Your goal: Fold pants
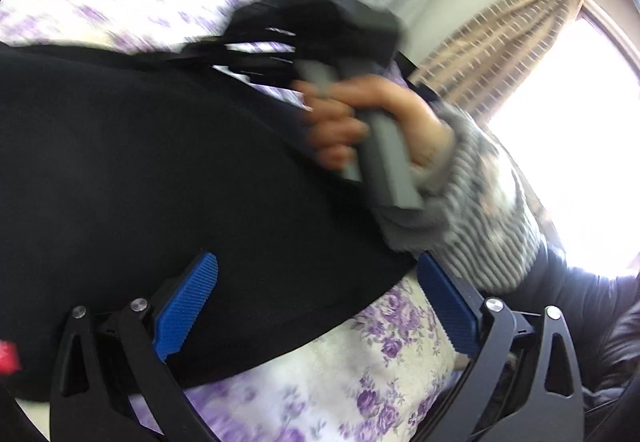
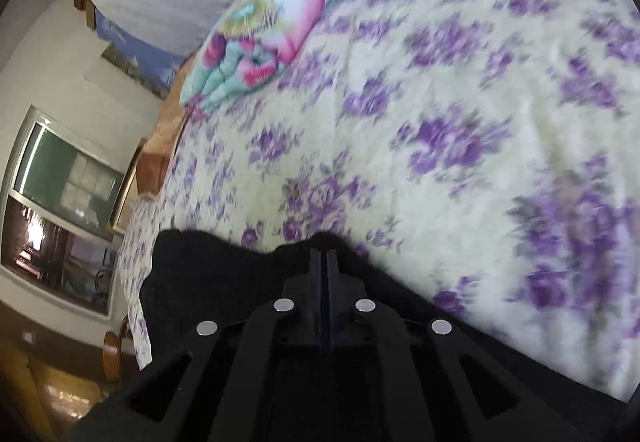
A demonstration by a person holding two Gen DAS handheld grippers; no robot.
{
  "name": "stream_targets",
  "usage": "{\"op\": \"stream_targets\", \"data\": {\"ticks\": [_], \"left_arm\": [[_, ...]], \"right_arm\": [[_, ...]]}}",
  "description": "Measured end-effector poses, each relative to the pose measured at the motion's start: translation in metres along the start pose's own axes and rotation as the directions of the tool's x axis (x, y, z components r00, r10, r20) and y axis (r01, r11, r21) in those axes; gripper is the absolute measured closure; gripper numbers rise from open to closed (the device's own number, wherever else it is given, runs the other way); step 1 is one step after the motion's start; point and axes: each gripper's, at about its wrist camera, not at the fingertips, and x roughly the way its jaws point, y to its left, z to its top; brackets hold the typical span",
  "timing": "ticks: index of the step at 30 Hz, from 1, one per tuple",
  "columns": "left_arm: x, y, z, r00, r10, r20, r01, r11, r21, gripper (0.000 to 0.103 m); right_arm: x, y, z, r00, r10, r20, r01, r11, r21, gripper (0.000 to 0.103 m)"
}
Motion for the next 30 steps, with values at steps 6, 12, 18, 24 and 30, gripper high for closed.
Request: {"op": "stream_targets", "data": {"ticks": [6, 12, 18, 24, 30], "left_arm": [[-0.073, 0.015, 0.038, 0.934, 0.303, 0.187, -0.311, 0.950, 0.018, 0.005], [-0.093, 0.124, 0.026, 0.845, 0.533, 0.031, -0.508, 0.821, -0.262, 0.010], [-0.132, 0.114, 0.009, 0.808, 0.563, 0.171, -0.475, 0.796, -0.376, 0.012], [-0.117, 0.062, 0.008, 0.872, 0.424, 0.245, -0.353, 0.891, -0.285, 0.007], [-0.065, 0.045, 0.004, 0.914, 0.362, 0.185, -0.322, 0.922, -0.216, 0.005]], "right_arm": [[-0.116, -0.014, -0.032, 0.971, -0.036, 0.235, 0.043, 0.999, -0.023, 0.015], [-0.177, -0.062, -0.101, 0.937, -0.129, 0.324, 0.111, 0.991, 0.075, 0.013], [-0.234, -0.136, -0.157, 0.899, -0.161, 0.407, 0.013, 0.939, 0.343, 0.013], [-0.317, -0.168, -0.212, 0.814, -0.204, 0.544, -0.087, 0.883, 0.461, 0.012], [-0.355, -0.196, -0.261, 0.776, -0.287, 0.561, -0.110, 0.815, 0.568, 0.012]]}}
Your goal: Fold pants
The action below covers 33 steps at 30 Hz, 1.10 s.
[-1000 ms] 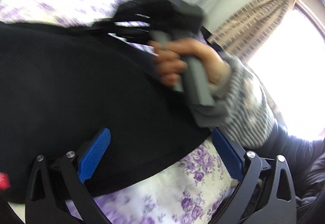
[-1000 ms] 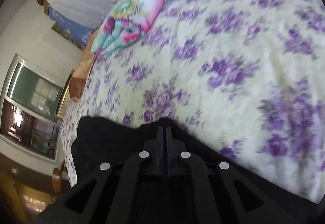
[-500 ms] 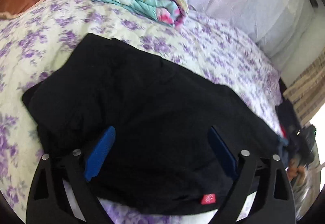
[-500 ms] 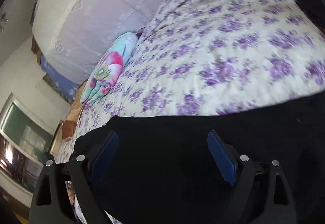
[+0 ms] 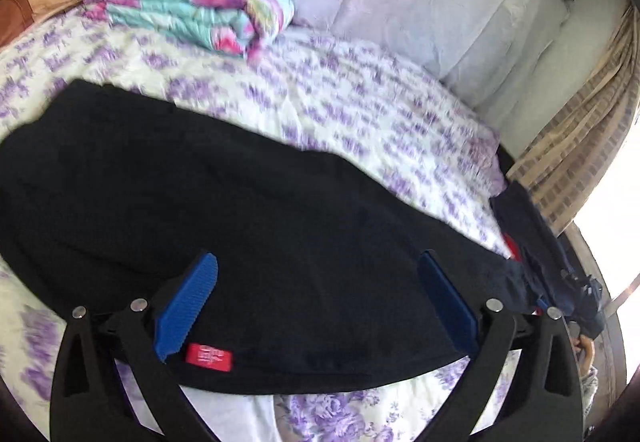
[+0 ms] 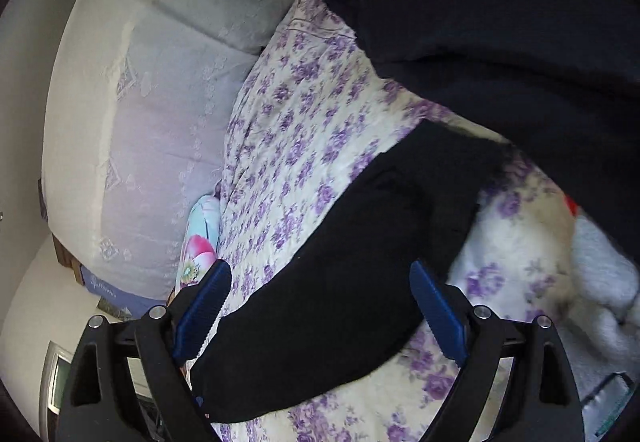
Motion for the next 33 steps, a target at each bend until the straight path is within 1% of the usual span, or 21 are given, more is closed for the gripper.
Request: {"op": "stream_targets", "data": {"ticks": [2, 4, 6, 9, 11, 12, 14, 16, 18, 20, 22, 23, 24, 25, 26, 27, 29, 30, 31, 33], "left_arm": [[0.007, -0.004, -0.007, 0.999, 0.041, 0.017, -0.041, 0.999, 0.020, 0.005], [0.007, -0.012, -0.012, 0.997, 0.069, 0.035, -0.071, 0.995, 0.067, 0.005], [0.008, -0.015, -0.015, 0.996, 0.085, 0.032, -0.087, 0.993, 0.083, 0.005], [0.008, -0.013, -0.015, 0.996, 0.075, 0.043, -0.078, 0.994, 0.079, 0.005], [0.008, -0.008, -0.014, 0.997, 0.060, 0.054, -0.064, 0.996, 0.066, 0.005], [0.007, -0.008, -0.015, 0.997, 0.057, 0.059, -0.061, 0.996, 0.063, 0.005], [0.007, -0.008, -0.016, 0.996, 0.062, 0.066, -0.066, 0.996, 0.065, 0.005], [0.007, -0.010, -0.017, 0.995, 0.071, 0.069, -0.076, 0.994, 0.073, 0.005], [0.007, -0.012, -0.017, 0.994, 0.079, 0.071, -0.084, 0.993, 0.080, 0.005], [0.006, -0.011, -0.017, 0.995, 0.073, 0.074, -0.079, 0.994, 0.077, 0.005], [0.006, -0.010, -0.017, 0.995, 0.065, 0.077, -0.071, 0.995, 0.072, 0.005], [0.005, -0.009, -0.017, 0.995, 0.062, 0.079, -0.068, 0.995, 0.070, 0.005], [0.005, -0.009, -0.017, 0.995, 0.061, 0.082, -0.067, 0.995, 0.069, 0.005], [0.005, -0.009, -0.017, 0.995, 0.062, 0.082, -0.068, 0.995, 0.070, 0.005], [0.006, -0.009, -0.018, 0.994, 0.065, 0.082, -0.071, 0.995, 0.072, 0.005], [0.006, -0.010, -0.018, 0.994, 0.067, 0.082, -0.073, 0.995, 0.074, 0.005], [0.005, -0.010, -0.018, 0.994, 0.066, 0.083, -0.073, 0.995, 0.074, 0.005], [0.005, -0.010, -0.018, 0.994, 0.065, 0.083, -0.071, 0.995, 0.073, 0.005], [0.005, -0.010, -0.018, 0.994, 0.063, 0.084, -0.069, 0.995, 0.072, 0.005], [0.005, -0.010, -0.018, 0.994, 0.062, 0.087, -0.069, 0.995, 0.071, 0.005]], "right_arm": [[-0.004, -0.013, -0.001, 1.000, -0.008, -0.007, 0.008, 0.999, 0.043, 0.012], [-0.004, -0.019, -0.003, 1.000, -0.005, -0.011, 0.006, 0.999, 0.047, 0.012], [-0.002, -0.017, -0.005, 1.000, -0.028, -0.005, 0.028, 0.998, 0.051, 0.012], [-0.007, -0.007, -0.007, 0.999, -0.045, -0.005, 0.045, 0.999, 0.019, 0.012], [-0.011, -0.005, -0.008, 0.997, -0.075, -0.017, 0.075, 0.997, -0.003, 0.012], [-0.014, -0.006, -0.009, 0.996, -0.093, -0.018, 0.093, 0.996, -0.003, 0.011], [-0.017, -0.014, -0.009, 0.995, -0.097, -0.021, 0.097, 0.995, 0.015, 0.011], [-0.014, -0.018, -0.008, 0.994, -0.105, -0.022, 0.106, 0.994, 0.027, 0.010], [-0.005, -0.020, -0.006, 0.993, -0.111, -0.026, 0.112, 0.993, 0.037, 0.003], [0.007, -0.021, -0.004, 0.985, -0.167, -0.050, 0.169, 0.985, 0.046, 0.003], [0.012, -0.021, -0.001, 0.980, -0.192, -0.054, 0.195, 0.978, 0.067, 0.003], [0.012, -0.022, 0.001, 0.983, -0.178, -0.045, 0.182, 0.979, 0.089, 0.003], [0.011, -0.022, 0.002, 0.991, -0.128, -0.025, 0.130, 0.985, 0.111, 0.003], [0.014, -0.021, 0.004, 0.999, -0.047, -0.016, 0.049, 0.992, 0.117, 0.003], [0.022, -0.019, 0.006, 0.999, -0.006, -0.039, 0.011, 0.993, 0.120, 0.003], [0.028, -0.017, 0.007, 0.998, -0.036, -0.057, 0.042, 0.993, 0.113, 0.003], [0.040, -0.017, 0.010, 0.991, -0.116, -0.066, 0.121, 0.989, 0.088, 0.003], [0.041, -0.020, 0.010, 0.992, -0.115, -0.057, 0.120, 0.988, 0.099, 0.003], [0.038, -0.023, 0.009, 0.995, -0.096, -0.039, 0.100, 0.988, 0.117, 0.003], [0.033, -0.028, 0.009, 0.998, -0.047, -0.035, 0.051, 0.991, 0.125, 0.004]]}}
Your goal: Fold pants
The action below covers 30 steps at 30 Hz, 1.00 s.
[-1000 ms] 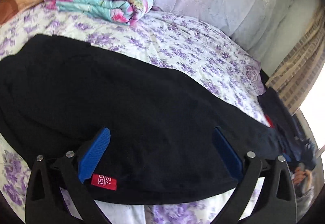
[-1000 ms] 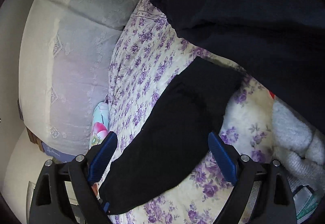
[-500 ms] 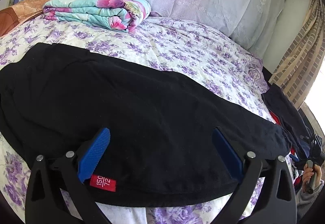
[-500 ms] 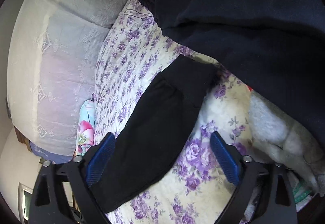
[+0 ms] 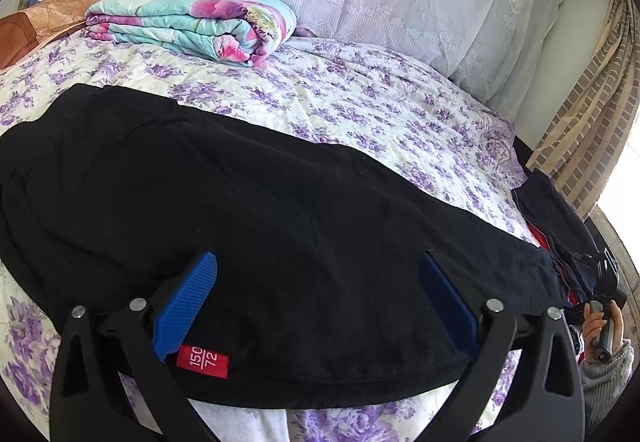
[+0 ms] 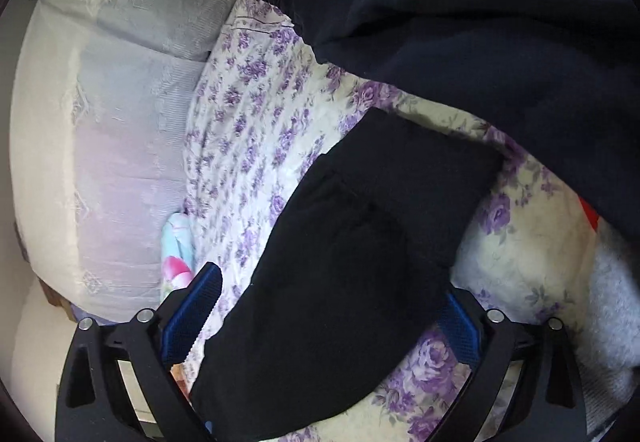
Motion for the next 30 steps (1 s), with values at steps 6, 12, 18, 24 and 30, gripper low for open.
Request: {"op": "stream_targets", "data": {"ticks": [6, 12, 18, 24, 30], "left_arm": [[0.000, -0.001, 0.000, 1.000, 0.006, 0.004, -0.006, 1.000, 0.006, 0.005], [-0.001, 0.000, 0.000, 1.000, -0.010, 0.009, 0.010, 1.000, -0.008, 0.005], [-0.002, 0.000, 0.000, 1.000, -0.016, 0.013, 0.016, 1.000, -0.012, 0.005], [-0.003, 0.000, 0.000, 1.000, -0.019, 0.017, 0.019, 1.000, -0.016, 0.005], [-0.002, 0.000, -0.001, 1.000, -0.016, 0.016, 0.016, 1.000, -0.014, 0.005]], "right_arm": [[-0.006, -0.002, -0.005, 0.998, 0.070, 0.011, -0.069, 0.996, -0.057, 0.004], [-0.022, 0.023, -0.005, 0.998, -0.058, -0.024, 0.057, 0.996, -0.067, 0.004], [-0.010, 0.015, -0.008, 0.987, -0.149, -0.066, 0.139, 0.981, -0.136, 0.003], [0.013, 0.021, 0.007, 0.994, -0.105, 0.003, 0.105, 0.988, -0.116, 0.005], [-0.001, -0.003, 0.003, 0.997, -0.044, 0.056, 0.047, 0.997, -0.060, 0.074]]}}
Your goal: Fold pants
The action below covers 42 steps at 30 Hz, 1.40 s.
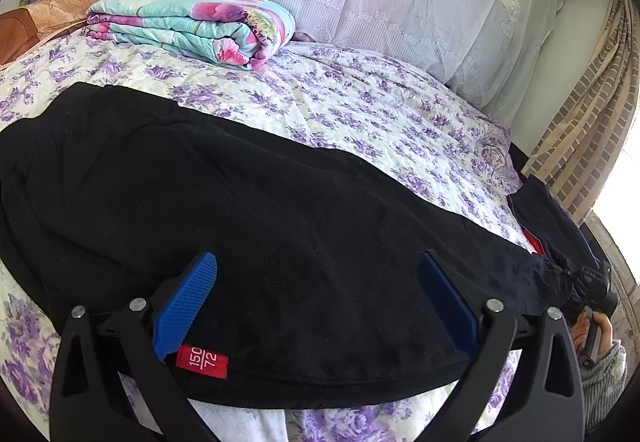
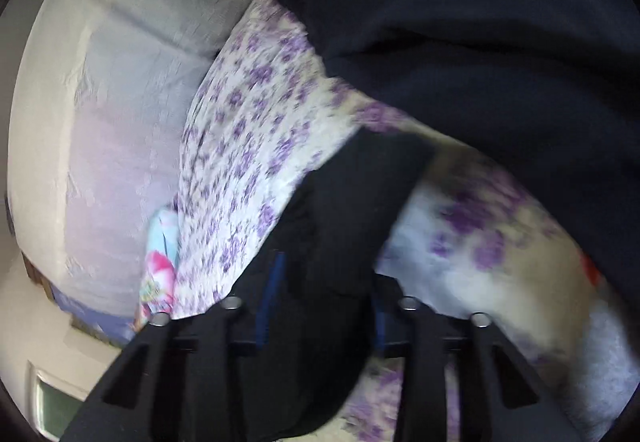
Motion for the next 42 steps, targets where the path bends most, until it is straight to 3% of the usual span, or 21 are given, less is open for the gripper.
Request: {"op": "stream_targets", "data": {"ticks": [2, 5, 9, 10, 13, 16, 18, 21, 24, 25, 32, 36, 39, 42], "left_arm": [[0.000, 0.000, -0.001, 1.000, 0.004, -0.001, -0.004, 1.000, 0.003, 0.005], [0.000, -0.002, 0.000, 1.000, 0.011, -0.004, -0.011, 1.000, 0.007, 0.005], [-0.003, -0.009, 0.001, 1.000, 0.027, -0.016, -0.027, 0.999, 0.026, 0.005], [-0.004, -0.014, 0.002, 1.000, 0.009, -0.021, -0.008, 1.000, 0.027, 0.005], [-0.005, -0.038, 0.008, 0.989, -0.133, -0.059, 0.135, 0.991, 0.028, 0.005], [0.007, -0.084, 0.010, 0.983, -0.160, -0.089, 0.170, 0.979, 0.116, 0.005], [0.028, -0.116, 0.004, 0.983, -0.128, -0.131, 0.152, 0.970, 0.188, 0.005], [0.063, -0.145, -0.012, 0.983, 0.025, -0.181, 0.028, 0.959, 0.281, 0.005], [0.102, -0.149, -0.036, 0.953, 0.142, -0.268, -0.046, 0.941, 0.334, 0.005], [0.103, -0.150, -0.038, 0.951, 0.152, -0.268, -0.053, 0.937, 0.345, 0.005], [0.095, -0.147, -0.039, 0.954, 0.146, -0.262, -0.048, 0.937, 0.346, 0.005], [0.055, -0.124, -0.012, 0.982, 0.024, -0.186, 0.024, 0.968, 0.248, 0.005], [0.016, -0.091, 0.009, 0.995, 0.081, -0.061, -0.065, 0.971, 0.231, 0.005], [-0.016, -0.041, 0.024, 0.979, 0.204, 0.023, -0.205, 0.964, 0.168, 0.005]], "right_arm": [[-0.002, -0.013, -0.003, 0.999, 0.049, 0.007, -0.049, 0.999, 0.009, 0.080], [-0.003, -0.003, -0.009, 0.999, 0.027, 0.036, -0.025, 0.998, -0.064, 0.080], [-0.008, 0.002, -0.010, 0.995, 0.063, 0.072, -0.056, 0.995, -0.085, 0.085], [-0.011, 0.005, -0.011, 0.994, 0.066, 0.083, -0.058, 0.993, -0.099, 0.085], [-0.017, 0.022, -0.012, 0.993, 0.040, 0.113, -0.017, 0.981, -0.195, 0.085], [-0.007, 0.016, -0.011, 0.993, 0.005, 0.114, 0.017, 0.982, -0.190, 0.085], [-0.006, 0.007, -0.013, 0.994, 0.003, 0.107, 0.017, 0.984, -0.179, 0.085], [-0.007, 0.010, -0.016, 0.993, 0.010, 0.116, 0.016, 0.976, -0.215, 0.083], [-0.003, 0.009, -0.016, 0.995, -0.001, 0.103, 0.023, 0.975, -0.220, 0.083], [-0.004, 0.008, -0.017, 0.995, -0.003, 0.097, 0.024, 0.975, -0.222, 0.083], [-0.012, 0.014, -0.019, 0.990, 0.001, 0.141, 0.030, 0.975, -0.218, 0.085], [-0.025, 0.046, -0.027, 0.981, -0.035, 0.191, 0.098, 0.937, -0.336, 0.086], [-0.028, 0.076, -0.035, 0.968, -0.065, 0.241, 0.164, 0.894, -0.418, 0.086], [-0.022, 0.114, -0.052, 0.967, -0.060, 0.249, 0.184, 0.838, -0.514, 0.086]]}}
